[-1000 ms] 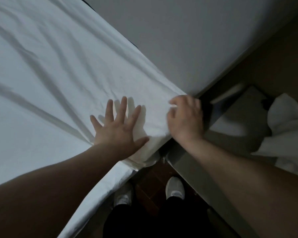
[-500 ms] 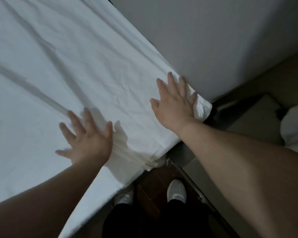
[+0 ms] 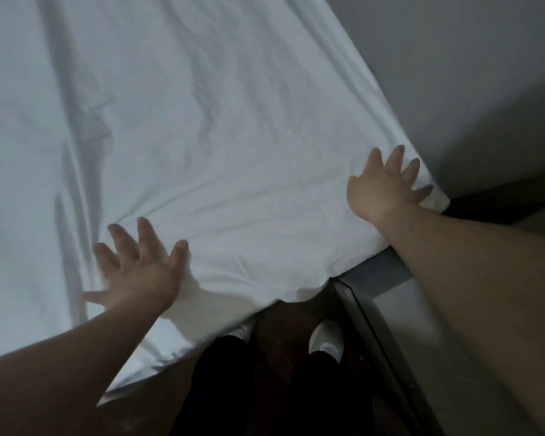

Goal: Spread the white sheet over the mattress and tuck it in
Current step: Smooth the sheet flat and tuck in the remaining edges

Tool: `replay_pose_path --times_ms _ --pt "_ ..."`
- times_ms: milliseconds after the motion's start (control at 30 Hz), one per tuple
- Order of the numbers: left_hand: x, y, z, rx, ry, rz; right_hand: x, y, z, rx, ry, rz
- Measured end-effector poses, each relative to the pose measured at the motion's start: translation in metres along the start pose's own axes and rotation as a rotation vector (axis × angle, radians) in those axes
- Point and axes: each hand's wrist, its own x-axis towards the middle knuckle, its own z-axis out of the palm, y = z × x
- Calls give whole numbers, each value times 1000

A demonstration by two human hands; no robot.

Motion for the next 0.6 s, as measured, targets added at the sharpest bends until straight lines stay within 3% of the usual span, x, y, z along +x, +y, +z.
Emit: replay_pose_path --times_ms 100,200,267,400,533,600 --pt "-9 -5 1 -9 118 13 -51 -56 17 -49 116 -343" --pt "-18 -13 7 -160 188 -66 -96 -109 47 4 -14 -550" --pt "-14 -32 11 -214 100 -212 -106 -123 64 31 -124 -529" --pt "-1 -97 3 -313 10 -516 -88 -115 70 12 -168 -488" --pt "-13 -124 -33 -201 -131 -281 -78 -119 53 -43 -246 -450" --pt "-23 -130 -53 -269 -168 -201 -86 -129 38 -59 -245 -417"
